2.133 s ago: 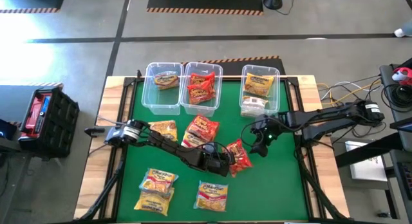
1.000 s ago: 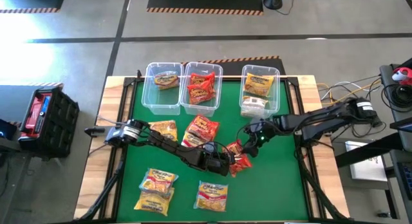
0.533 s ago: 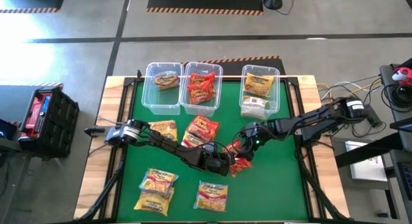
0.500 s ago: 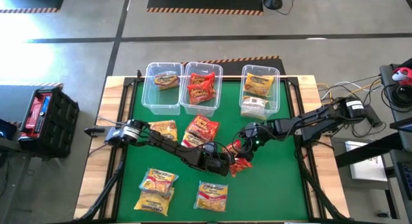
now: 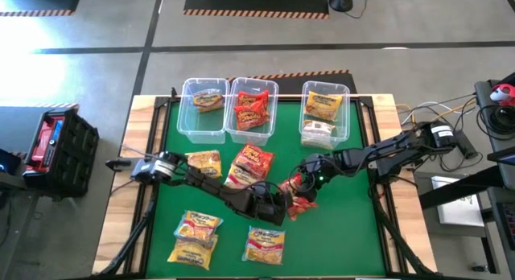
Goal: Sort Maruchan noodles
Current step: Put the bottom orange noodle pack into the top center transparent bin
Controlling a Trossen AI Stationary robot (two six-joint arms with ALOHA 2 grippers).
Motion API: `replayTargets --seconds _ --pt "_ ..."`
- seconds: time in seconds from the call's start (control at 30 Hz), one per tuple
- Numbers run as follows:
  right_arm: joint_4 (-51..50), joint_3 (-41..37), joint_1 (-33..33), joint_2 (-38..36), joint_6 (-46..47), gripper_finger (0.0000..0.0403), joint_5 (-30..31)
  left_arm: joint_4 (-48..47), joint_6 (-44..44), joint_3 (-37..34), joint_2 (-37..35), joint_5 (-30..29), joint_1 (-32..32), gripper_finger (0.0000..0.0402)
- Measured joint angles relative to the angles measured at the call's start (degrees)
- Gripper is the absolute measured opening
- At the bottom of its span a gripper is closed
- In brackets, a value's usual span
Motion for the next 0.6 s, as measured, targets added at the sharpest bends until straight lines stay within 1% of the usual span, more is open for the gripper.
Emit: replayTargets --seconds 0.37,0.53,0.6 --pt "-1.4 -0.01 0.07 -1.48 -1.99 0.014 -1.01 -0.79 -0.21 1.36 -2.99 -7.89 -2.47 0.017" --pt "-1.93 -0.02 0.07 -1.5 -2.41 0.014 -1.36 -0.96 -0.19 2.96 -3.21 -9.49 -2.76 0.017" --pt "-2.1 -0.02 0.07 -1.82 -2.51 0.014 -2.29 -2.52 -0.21 3.83 -3.43 -9.68 -2.77 0.017"
